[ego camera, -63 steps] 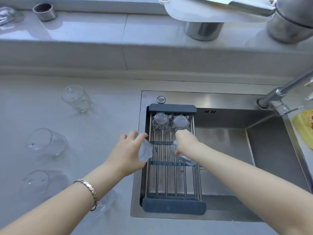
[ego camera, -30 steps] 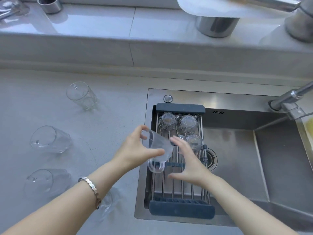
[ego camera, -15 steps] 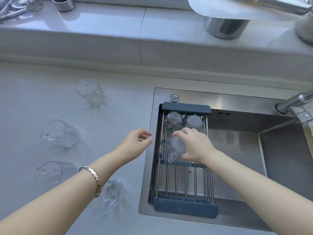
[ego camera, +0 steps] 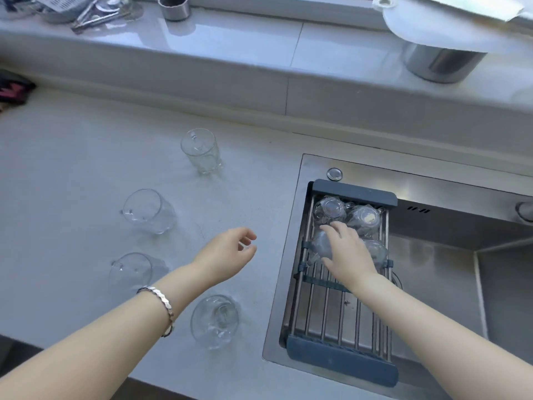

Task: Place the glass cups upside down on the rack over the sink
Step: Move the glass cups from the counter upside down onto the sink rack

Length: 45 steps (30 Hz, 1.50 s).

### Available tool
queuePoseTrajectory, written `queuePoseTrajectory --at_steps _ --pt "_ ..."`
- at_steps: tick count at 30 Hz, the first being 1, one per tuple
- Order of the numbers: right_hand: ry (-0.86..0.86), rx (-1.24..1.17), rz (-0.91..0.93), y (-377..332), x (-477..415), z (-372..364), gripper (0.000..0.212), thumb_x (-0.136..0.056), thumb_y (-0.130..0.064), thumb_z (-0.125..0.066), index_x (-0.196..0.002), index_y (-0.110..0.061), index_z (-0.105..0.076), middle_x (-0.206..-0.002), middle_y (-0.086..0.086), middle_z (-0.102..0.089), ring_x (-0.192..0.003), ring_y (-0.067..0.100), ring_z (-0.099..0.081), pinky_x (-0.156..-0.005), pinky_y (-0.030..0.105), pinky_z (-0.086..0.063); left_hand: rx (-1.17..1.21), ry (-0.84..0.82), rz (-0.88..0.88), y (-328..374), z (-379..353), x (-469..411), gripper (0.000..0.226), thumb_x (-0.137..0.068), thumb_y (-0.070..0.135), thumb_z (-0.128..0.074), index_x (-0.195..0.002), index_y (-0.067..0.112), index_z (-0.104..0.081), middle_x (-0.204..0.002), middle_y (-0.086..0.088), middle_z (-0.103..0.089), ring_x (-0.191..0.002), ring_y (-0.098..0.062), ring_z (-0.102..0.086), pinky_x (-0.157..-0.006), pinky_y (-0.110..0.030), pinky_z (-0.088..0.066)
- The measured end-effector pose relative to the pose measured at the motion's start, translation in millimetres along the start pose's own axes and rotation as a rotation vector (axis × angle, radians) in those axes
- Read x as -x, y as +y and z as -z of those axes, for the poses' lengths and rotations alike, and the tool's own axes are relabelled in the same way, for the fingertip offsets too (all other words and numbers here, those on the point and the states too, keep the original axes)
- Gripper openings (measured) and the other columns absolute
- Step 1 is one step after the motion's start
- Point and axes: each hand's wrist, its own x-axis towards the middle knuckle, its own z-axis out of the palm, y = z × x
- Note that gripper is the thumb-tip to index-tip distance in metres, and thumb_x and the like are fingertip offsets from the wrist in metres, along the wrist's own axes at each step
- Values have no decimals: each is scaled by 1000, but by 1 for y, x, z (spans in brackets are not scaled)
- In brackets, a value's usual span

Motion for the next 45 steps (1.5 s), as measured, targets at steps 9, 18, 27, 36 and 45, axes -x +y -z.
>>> queuePoseTrajectory --at_steps 9,18,27,36,45 --pt "-495 -288 420 -127 57 -13 109 -61 -30 -84 -145 -26 -14 -148 -4 -29 -136 12 -29 -113 27 -27 -651 122 173 -76 62 46 50 -90 39 -49 -134 16 -42 -135 -7 -47 -126 -28 -42 -101 -39 -39" --pt "-265 -669 157 -154 77 -68 87 -62 -22 -85 -130 -20 -30 -126 -2 -47 -118 16 -48 -94 20 -38 -719 129 238 -121 52 62 62 -82 27 -61 -135 28 -30 -129 -9 -37 -115 -33 -39 -74 -36 -45" --pt "-59 -1308 -317 -61 111 -18 63 -67 -12 -80 -120 -22 -47 -104 -1 -59 -92 14 -62 -74 23 -50 -586 122 -49 -54 10 71 71 -72 29 -67 -135 31 -34 -125 -5 -39 -117 -27 -36 -81 -37 -51" --pt "-139 -1410 -589 51 154 9 62 -49 -45 -76 -101 -17 -59 -93 -3 -69 -86 11 -67 -77 33 -56 -624 23 -286 37 -47 59 71 -72 26 -66 -136 28 -34 -126 -7 -39 -116 -27 -37 -80 -36 -50" --pt "-87 -571 -392 55 127 19 68 -63 -25 -77 -120 -17 -40 -119 -3 -48 -106 16 -49 -84 27 -41 -641 18 -305 60 -60 46 70 -74 28 -64 -137 29 -34 -126 -7 -40 -115 -27 -38 -81 -36 -51"
